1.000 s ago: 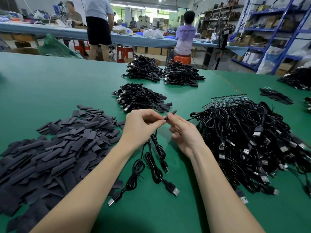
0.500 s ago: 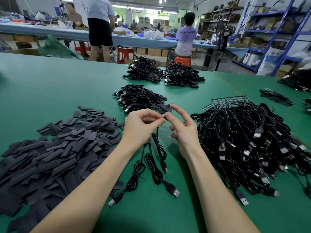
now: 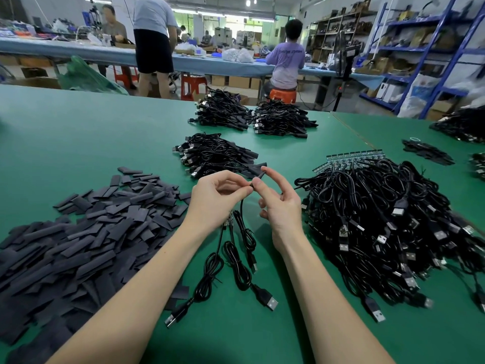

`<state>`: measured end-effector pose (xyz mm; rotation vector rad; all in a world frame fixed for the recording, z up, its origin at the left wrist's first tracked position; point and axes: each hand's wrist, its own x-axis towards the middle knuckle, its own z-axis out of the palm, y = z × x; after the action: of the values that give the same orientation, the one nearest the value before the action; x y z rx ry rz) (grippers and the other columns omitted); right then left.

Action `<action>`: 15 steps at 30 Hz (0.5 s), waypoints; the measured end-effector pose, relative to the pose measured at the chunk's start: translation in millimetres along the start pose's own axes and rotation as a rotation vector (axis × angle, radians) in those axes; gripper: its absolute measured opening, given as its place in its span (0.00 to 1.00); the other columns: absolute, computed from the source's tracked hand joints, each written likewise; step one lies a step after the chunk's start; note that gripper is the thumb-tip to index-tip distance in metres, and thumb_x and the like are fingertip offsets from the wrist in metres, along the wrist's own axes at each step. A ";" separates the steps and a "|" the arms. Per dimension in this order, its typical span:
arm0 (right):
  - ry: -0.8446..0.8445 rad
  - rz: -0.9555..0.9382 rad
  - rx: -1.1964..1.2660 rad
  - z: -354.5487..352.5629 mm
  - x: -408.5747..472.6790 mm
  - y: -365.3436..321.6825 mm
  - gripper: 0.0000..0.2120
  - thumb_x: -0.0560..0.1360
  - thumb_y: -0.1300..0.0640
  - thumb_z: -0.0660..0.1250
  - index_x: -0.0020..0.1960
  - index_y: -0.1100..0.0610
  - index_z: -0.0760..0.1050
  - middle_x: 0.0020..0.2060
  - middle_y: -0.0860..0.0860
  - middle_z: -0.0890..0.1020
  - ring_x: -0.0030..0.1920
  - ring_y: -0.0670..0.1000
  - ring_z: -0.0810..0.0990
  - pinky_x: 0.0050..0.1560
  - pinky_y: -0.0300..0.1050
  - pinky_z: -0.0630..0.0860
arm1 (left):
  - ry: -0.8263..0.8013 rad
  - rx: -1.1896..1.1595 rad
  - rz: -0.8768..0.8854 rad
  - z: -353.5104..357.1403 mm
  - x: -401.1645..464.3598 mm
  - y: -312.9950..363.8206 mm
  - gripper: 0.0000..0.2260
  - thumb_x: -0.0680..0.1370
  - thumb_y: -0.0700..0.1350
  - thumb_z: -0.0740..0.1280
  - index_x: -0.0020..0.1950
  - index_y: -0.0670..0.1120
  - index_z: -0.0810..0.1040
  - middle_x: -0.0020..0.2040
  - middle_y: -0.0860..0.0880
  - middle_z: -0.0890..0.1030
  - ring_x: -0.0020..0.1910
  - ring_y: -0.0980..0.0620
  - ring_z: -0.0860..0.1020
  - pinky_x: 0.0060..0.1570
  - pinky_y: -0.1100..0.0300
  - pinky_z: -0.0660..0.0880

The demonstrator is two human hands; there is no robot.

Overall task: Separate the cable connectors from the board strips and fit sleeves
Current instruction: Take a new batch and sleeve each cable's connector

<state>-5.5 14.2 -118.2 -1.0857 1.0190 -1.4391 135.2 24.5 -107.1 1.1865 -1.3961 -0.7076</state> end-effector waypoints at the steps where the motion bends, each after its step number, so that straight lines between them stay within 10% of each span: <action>1: 0.009 -0.010 -0.004 -1.0 0.6 -0.6 0.13 0.76 0.52 0.76 0.58 0.39 0.82 0.29 0.43 0.81 0.29 0.45 0.67 0.30 0.37 0.68 | -0.020 0.003 -0.023 0.1 -0.1 -0.9 0.05 0.73 0.44 0.78 0.46 0.50 0.84 0.42 0.55 0.87 0.45 0.58 0.85 0.52 0.61 0.81; 9: 0.214 0.035 0.188 -8.0 12.8 -8.5 0.13 0.76 0.55 0.76 0.58 0.44 0.82 0.42 0.56 0.79 0.27 0.45 0.65 0.27 0.36 0.65 | -0.185 0.231 -0.214 0.8 -2.5 5.7 0.16 0.71 0.56 0.78 0.54 0.56 0.78 0.49 0.57 0.83 0.45 0.61 0.83 0.45 0.63 0.80; 15: 0.233 0.037 0.225 -5.6 15.3 -11.6 0.15 0.78 0.52 0.73 0.64 0.44 0.77 0.46 0.47 0.87 0.28 0.45 0.71 0.26 0.35 0.68 | -0.138 0.197 -0.162 7.5 2.0 16.1 0.13 0.74 0.42 0.76 0.53 0.52 0.76 0.50 0.54 0.83 0.44 0.56 0.85 0.42 0.63 0.79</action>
<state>-14.7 0.7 -106.6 -0.7465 1.0035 -1.6337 124.1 26.2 -93.2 1.4402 -1.5234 -0.7915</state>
